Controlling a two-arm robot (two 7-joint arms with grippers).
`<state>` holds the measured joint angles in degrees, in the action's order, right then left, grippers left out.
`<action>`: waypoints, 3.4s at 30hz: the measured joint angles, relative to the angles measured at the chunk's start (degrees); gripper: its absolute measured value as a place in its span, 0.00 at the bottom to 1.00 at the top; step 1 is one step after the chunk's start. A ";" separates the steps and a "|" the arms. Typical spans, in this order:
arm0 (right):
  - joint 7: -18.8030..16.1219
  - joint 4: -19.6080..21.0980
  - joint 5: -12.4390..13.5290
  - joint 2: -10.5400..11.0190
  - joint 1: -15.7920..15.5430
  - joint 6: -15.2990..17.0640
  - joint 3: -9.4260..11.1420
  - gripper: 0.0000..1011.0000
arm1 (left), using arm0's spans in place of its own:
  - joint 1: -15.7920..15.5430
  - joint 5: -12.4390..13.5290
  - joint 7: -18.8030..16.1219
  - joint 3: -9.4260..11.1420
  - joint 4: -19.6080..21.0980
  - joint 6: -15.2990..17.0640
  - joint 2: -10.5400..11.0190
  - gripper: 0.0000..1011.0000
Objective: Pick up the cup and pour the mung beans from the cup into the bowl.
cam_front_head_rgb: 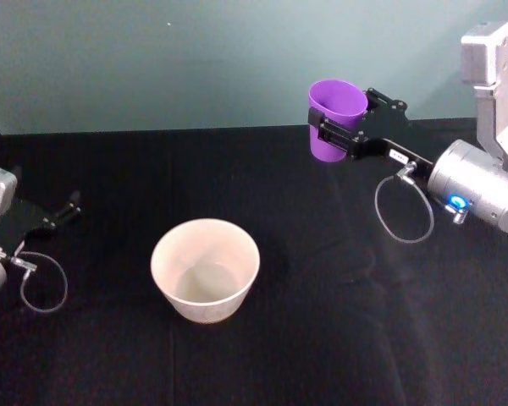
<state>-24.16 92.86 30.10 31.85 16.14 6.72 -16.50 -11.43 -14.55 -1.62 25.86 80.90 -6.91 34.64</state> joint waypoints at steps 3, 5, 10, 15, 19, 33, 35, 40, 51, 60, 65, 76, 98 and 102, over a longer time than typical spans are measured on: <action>-0.02 0.00 0.00 0.00 0.00 0.00 0.00 0.72 | 0.00 0.00 0.00 0.00 0.00 0.00 0.00 1.00; -0.02 0.00 0.00 0.00 0.00 0.00 0.00 0.72 | 0.00 0.00 0.00 0.00 0.00 0.00 0.00 1.00; -0.02 0.00 0.00 0.00 0.00 0.00 0.00 0.72 | 0.00 0.00 0.00 0.00 0.00 0.00 0.00 1.00; -0.02 0.00 0.00 0.00 0.00 0.00 0.00 0.72 | 0.00 0.00 0.00 0.00 0.00 0.00 0.00 1.00; -0.02 0.00 0.00 0.00 0.00 0.00 0.00 0.72 | 0.00 0.00 0.00 0.00 0.00 0.00 0.00 1.00; -0.02 0.00 0.00 0.00 0.00 0.00 0.00 0.72 | 0.00 0.00 0.00 0.00 0.00 0.00 0.00 1.00; -0.02 0.00 0.00 0.00 0.00 0.00 0.00 0.72 | 0.00 0.00 0.00 0.00 0.00 0.00 0.00 1.00; -0.02 0.00 0.00 0.00 0.00 0.00 -0.01 0.72 | 0.00 0.00 0.00 0.00 0.00 0.00 0.00 1.00; -0.02 0.00 0.00 0.00 0.00 0.00 0.00 0.72 | 0.00 0.00 0.00 0.00 0.00 0.00 0.00 1.00; -0.02 0.00 0.00 0.00 0.00 0.00 0.00 0.72 | 0.00 0.00 0.00 0.00 0.00 0.00 0.00 1.00; -0.01 0.00 0.00 0.00 0.00 0.00 -0.01 0.72 | 0.00 0.00 0.00 0.00 0.00 0.00 0.00 1.00; -0.02 0.00 0.00 0.00 0.00 0.00 -0.01 0.72 | 0.00 0.00 0.00 0.00 0.00 0.00 0.00 1.00; -0.02 0.00 0.00 0.00 0.00 0.00 0.00 0.72 | 0.00 0.00 0.00 0.00 0.00 0.00 0.00 1.00; -0.02 0.00 0.00 0.00 0.00 0.00 0.00 0.72 | 0.00 0.00 0.00 0.00 0.00 0.00 0.00 1.00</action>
<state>-24.18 92.86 30.09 31.85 16.14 6.72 -16.51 -11.43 -14.55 -1.62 25.86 80.90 -6.91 34.64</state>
